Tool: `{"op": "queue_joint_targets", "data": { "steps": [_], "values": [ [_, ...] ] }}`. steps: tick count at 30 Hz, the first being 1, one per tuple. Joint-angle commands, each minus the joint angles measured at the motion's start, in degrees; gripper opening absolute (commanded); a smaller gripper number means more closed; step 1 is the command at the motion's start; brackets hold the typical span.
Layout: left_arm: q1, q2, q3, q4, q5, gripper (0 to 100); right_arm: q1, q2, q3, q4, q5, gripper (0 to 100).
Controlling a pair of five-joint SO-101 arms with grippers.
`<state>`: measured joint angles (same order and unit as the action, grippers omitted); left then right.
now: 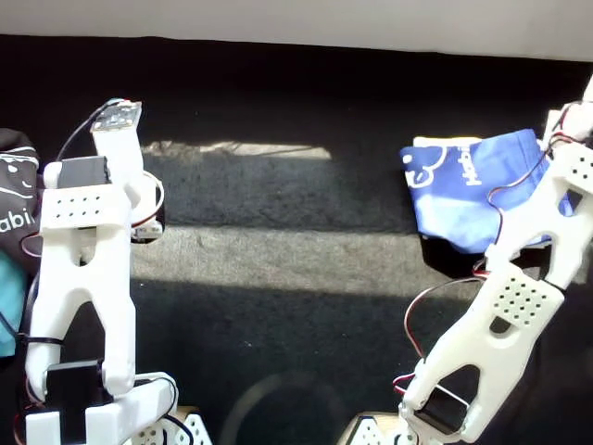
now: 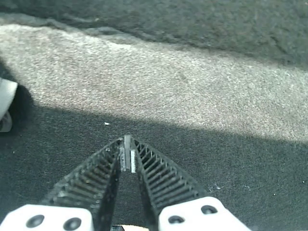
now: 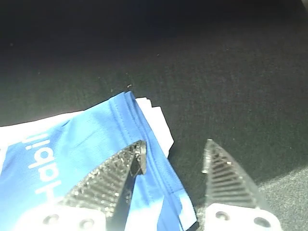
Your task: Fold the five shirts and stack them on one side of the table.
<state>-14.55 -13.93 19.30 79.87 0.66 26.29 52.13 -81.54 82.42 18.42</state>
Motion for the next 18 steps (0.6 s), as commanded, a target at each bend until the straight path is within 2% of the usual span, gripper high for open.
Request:
{"op": "queue_joint_targets", "data": {
  "steps": [1, 3, 9, 11, 14, 18],
  "values": [
    [-3.91, -2.15, -1.45, -0.18, -0.44, 1, -2.33, -4.44, -3.82, 4.18, -0.79, 0.7],
    [-7.25, -2.15, -1.45, -0.18, -0.44, 1, -2.86, -4.53, -5.67, 7.34, -0.88, 4.3],
    [-21.41, -2.15, -5.05, -0.18, -0.62, 1, -4.79, -4.53, -14.99, 18.68, -0.79, 5.1],
    [-26.15, -1.63, -7.87, -0.35, -2.99, 2, -5.14, -4.53, -16.66, 18.68, -0.88, 5.1],
    [-30.46, -1.36, -10.33, -0.97, -6.59, 10, -5.32, -4.62, -16.92, 18.77, -0.88, 5.2],
    [-32.66, 2.24, -12.44, -4.92, -7.12, 20, -5.23, -6.46, -16.75, 18.86, -0.88, 5.2]
  ]
}}
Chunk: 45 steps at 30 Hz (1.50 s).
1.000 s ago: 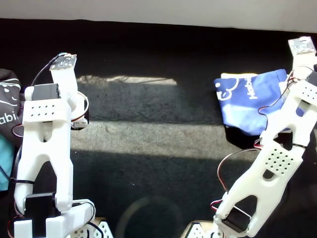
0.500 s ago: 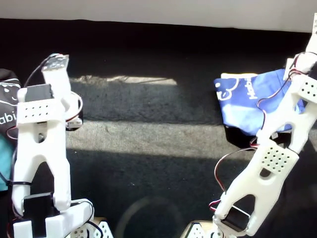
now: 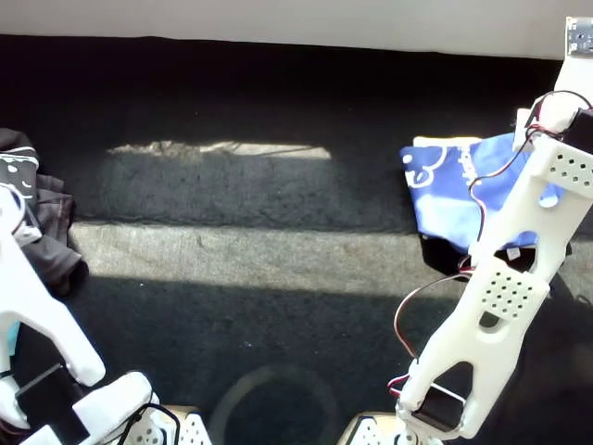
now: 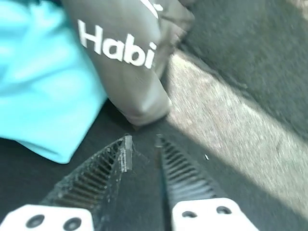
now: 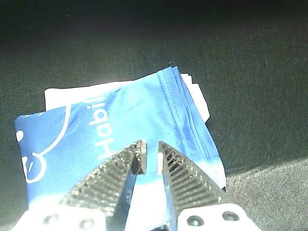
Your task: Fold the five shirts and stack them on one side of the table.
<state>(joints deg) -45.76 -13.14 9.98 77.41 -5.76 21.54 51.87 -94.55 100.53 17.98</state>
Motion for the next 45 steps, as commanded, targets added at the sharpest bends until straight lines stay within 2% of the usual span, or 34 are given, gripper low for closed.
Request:
{"op": "queue_joint_targets", "data": {
  "steps": [1, 5, 8, 19, 22, 24, 28, 32, 36, 41, 45],
  "values": [
    [-1.54, 3.12, -3.74, -3.52, -0.7, 20, -0.4, -7.87, -3.3, 0.75, -0.44, 5.2],
    [-1.71, 11.38, -7.16, -5.98, -0.7, 20, -0.75, -18.77, 2.59, 0.75, -0.44, 5.2],
    [-1.71, 17.01, -11.03, -5.63, -0.62, 20, -1.36, -29.67, 12.88, 0.75, -0.44, 5.2],
    [-1.8, 33.89, -22.64, -5.8, -0.79, 20, -2.42, -79.69, 68.26, 0.57, -0.44, 5.2],
    [-1.54, 36.62, -25.1, -5.45, -0.79, 13, -2.42, -92.44, 82.68, 0.48, -0.35, 5.2],
    [-1.27, 36.44, -26.86, -3.52, -0.53, 1, -2.42, -99.82, 92.0, 0.4, -0.35, 5.2],
    [1.36, 33.8, -31.43, 4.57, -0.53, 1, -2.42, -110.9, 109.23, -1.1, -0.18, 5.2],
    [6.81, 28.44, -36.97, 13.8, -0.35, 1, -2.42, -117.85, 124.0, -7.6, -0.18, 5.2],
    [15.6, 20.88, -40.84, 22.24, -0.35, 1, -2.42, -121.19, 136.57, -16.48, -0.18, 5.2],
    [27.21, 7.87, -38.11, 23.56, -0.35, 1, -2.42, -121.45, 148.62, -23.6, -0.18, 5.2],
    [38.99, -3.3, -36.62, 23.56, -0.35, 1, -2.07, -121.71, 155.65, -28.0, -0.18, 5.2]
  ]
}}
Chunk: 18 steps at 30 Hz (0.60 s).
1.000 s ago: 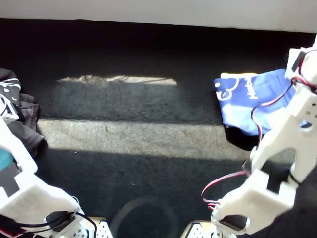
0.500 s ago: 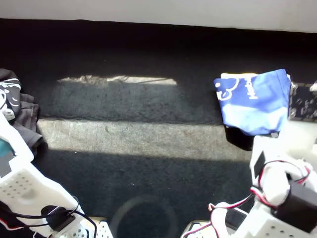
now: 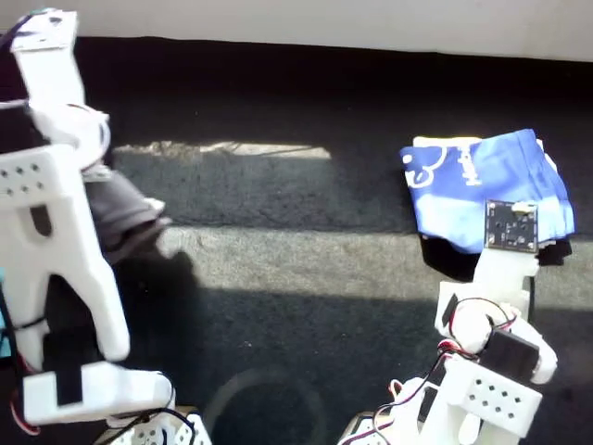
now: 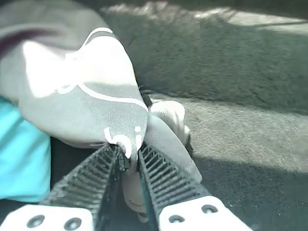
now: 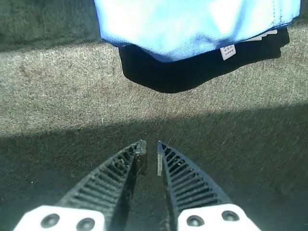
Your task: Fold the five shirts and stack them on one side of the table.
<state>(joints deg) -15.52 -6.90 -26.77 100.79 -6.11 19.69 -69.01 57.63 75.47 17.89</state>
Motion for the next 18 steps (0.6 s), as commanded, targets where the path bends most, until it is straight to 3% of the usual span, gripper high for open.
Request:
{"op": "queue_joint_targets", "data": {
  "steps": [1, 10, 14, 18],
  "values": [
    [11.74, -12.0, 0.66, 0.18, 0.0, 1, -0.22, -0.84, 4.7, -3.56, -0.09, 5.2],
    [33.27, -22.99, 17.54, 0.09, 0.0, 1, -0.57, -0.84, 7.69, -4.62, -0.09, 5.2],
    [34.95, -21.14, 26.15, -3.43, 0.0, 1, -1.01, -0.84, 7.16, -4.7, 0.0, 5.2],
    [34.86, -19.74, 29.76, -8.26, 0.0, 1, -6.37, -0.84, 7.25, -4.62, -0.09, 5.2]
  ]
}}
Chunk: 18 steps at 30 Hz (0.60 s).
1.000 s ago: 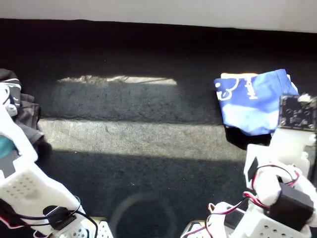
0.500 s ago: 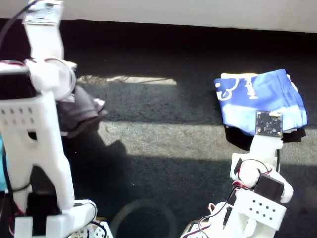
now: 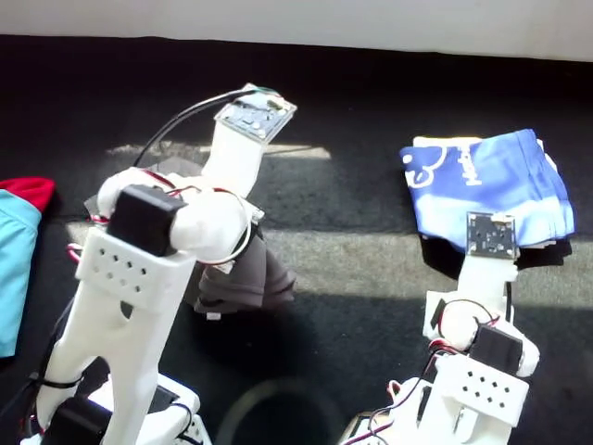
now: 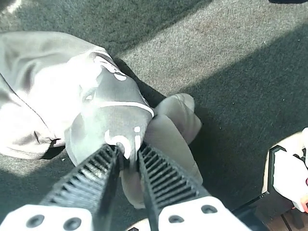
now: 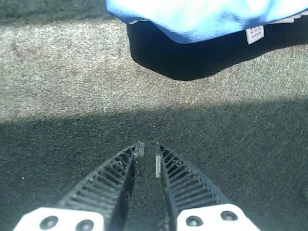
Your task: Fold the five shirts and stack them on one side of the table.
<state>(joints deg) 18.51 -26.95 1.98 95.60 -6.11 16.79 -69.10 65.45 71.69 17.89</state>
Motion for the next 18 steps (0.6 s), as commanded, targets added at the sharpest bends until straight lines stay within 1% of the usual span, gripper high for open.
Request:
{"op": "queue_joint_targets", "data": {
  "steps": [1, 4, 6, 8, 11, 15, 17, 18],
  "values": [
    [1.1, 0.66, 1.36, -4.31, 0.0, 1, -4.88, -0.75, -0.57, -0.57, -0.26, 5.2],
    [1.19, 2.15, 1.54, -7.03, 0.0, 8, -7.69, -0.66, -0.13, -0.48, -0.35, 5.2],
    [0.92, 3.38, 1.36, -7.12, 0.0, 15, -7.78, -0.57, -0.13, -0.48, -0.35, 5.2],
    [0.48, 4.09, 1.45, -6.95, 0.0, 19, -7.69, -0.57, -0.13, -0.48, -0.18, 5.2],
    [-2.77, 4.79, 1.54, -7.12, -0.18, 19, -7.6, -0.57, -0.04, -0.04, -0.18, 5.2],
    [-10.15, 4.35, 1.19, -6.86, -0.35, 19, -7.87, -0.75, -0.13, 1.54, -0.09, 5.2],
    [-14.37, 4.35, 1.1, -3.52, -1.41, 19, -8.04, -0.75, -0.31, 1.19, -0.09, 5.2],
    [-15.87, 4.35, 1.63, -1.14, -3.78, 19, -8.04, -0.66, -0.66, 1.1, -0.09, 5.2]
  ]
}}
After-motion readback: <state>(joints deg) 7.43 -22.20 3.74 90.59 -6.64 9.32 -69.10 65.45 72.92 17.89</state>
